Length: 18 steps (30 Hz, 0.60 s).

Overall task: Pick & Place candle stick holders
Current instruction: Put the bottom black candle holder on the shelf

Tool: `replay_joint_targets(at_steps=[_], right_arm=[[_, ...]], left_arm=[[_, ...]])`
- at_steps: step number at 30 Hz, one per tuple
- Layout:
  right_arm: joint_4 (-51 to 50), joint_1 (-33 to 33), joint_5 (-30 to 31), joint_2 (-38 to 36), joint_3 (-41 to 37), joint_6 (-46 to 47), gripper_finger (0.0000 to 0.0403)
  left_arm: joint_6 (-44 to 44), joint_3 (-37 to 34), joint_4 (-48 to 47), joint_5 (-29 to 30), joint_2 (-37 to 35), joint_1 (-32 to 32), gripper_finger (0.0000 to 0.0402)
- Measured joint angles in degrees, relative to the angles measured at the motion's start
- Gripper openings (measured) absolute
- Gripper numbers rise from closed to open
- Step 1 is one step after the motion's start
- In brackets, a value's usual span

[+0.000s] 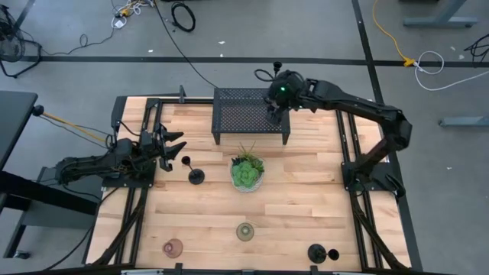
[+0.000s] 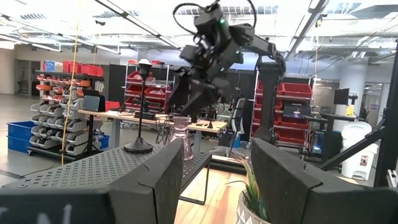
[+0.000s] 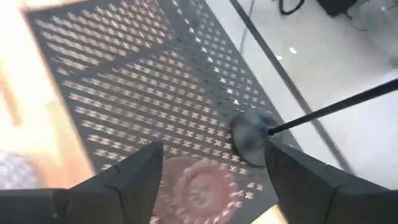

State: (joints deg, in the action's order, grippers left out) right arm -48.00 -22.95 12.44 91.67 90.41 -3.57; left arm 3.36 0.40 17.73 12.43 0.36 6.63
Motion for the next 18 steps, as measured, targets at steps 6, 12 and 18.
replay_joint_targets(at_steps=[6,12,18], right_arm=[[-3.3,3.8,-6.0,-2.5,0.0,3.3,0.0278],[-6.8,9.3,-9.7,-3.0,0.0,4.6,0.0278],[-9.1,14.9,-18.1,-3.0,0.0,6.2,0.0278]], left_arm=[[0.0,0.0,0.0,0.0,0.0,0.0,0.019],[0.0,0.0,0.0,0.0,0.0,0.0,0.019],[0.0,0.0,0.0,0.0,0.0,0.0,0.019]])
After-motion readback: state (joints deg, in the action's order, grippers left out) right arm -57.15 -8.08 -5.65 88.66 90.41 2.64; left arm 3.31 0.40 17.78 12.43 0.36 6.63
